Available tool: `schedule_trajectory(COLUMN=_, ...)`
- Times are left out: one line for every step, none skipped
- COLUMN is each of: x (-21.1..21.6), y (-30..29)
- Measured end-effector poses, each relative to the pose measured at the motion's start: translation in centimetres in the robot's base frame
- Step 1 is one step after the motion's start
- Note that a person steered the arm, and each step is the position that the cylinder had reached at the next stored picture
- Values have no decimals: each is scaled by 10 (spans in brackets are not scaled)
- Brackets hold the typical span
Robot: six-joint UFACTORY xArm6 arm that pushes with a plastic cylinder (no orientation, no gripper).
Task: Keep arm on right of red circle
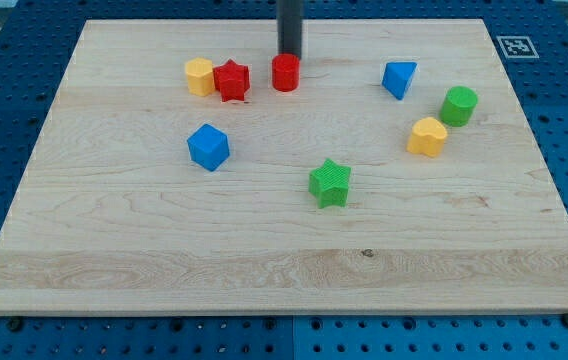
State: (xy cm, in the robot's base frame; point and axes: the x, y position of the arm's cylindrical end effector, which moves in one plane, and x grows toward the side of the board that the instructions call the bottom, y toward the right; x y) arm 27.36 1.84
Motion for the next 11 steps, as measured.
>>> schedule_trajectory(x=2, y=25)
schedule_trajectory(x=17, y=35)
schedule_trajectory(x=44, y=36)
schedule_trajectory(x=59, y=36)
schedule_trajectory(x=59, y=36)
schedule_trajectory(x=55, y=39)
schedule_trajectory(x=55, y=39)
schedule_trajectory(x=55, y=39)
schedule_trajectory(x=55, y=26)
schedule_trajectory(x=55, y=19)
schedule_trajectory(x=52, y=19)
